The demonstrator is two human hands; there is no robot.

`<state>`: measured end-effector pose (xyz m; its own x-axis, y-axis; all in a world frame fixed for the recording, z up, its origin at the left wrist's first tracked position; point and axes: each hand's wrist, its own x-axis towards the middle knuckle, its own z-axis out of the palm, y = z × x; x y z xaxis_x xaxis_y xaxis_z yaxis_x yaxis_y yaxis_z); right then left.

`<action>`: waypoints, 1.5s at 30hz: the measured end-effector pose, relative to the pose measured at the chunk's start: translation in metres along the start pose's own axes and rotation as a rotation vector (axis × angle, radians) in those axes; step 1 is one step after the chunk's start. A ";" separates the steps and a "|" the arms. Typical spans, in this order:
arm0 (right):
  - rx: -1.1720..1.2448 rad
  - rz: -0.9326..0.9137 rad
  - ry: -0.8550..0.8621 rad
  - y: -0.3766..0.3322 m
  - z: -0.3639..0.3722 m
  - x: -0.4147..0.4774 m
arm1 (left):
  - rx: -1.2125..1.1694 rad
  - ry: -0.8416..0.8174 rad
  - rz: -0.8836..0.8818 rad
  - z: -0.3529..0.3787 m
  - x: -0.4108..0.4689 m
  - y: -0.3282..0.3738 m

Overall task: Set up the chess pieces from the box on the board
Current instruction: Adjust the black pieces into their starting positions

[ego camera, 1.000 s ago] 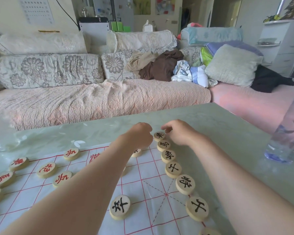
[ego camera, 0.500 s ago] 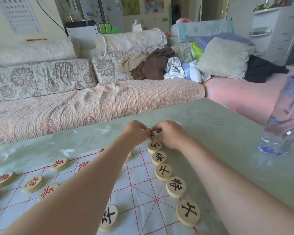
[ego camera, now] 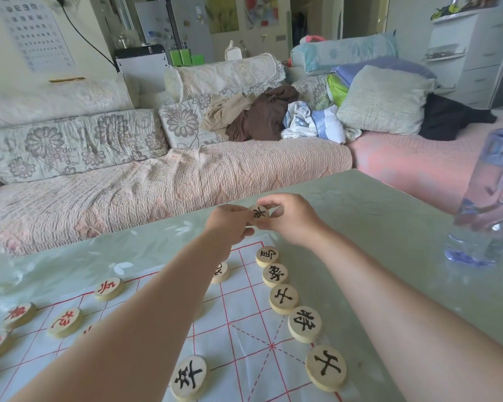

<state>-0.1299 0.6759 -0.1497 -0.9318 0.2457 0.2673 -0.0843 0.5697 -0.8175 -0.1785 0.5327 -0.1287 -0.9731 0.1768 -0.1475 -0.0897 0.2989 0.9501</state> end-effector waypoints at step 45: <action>-0.442 0.058 -0.360 0.001 -0.014 -0.036 | 1.192 -0.045 0.251 -0.003 -0.051 -0.029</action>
<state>-0.0914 0.6781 -0.1532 -0.9985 0.0485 -0.0256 0.0547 0.8561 -0.5139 -0.1269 0.5124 -0.1477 -0.9251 0.3787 -0.0277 0.3737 0.9211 0.1092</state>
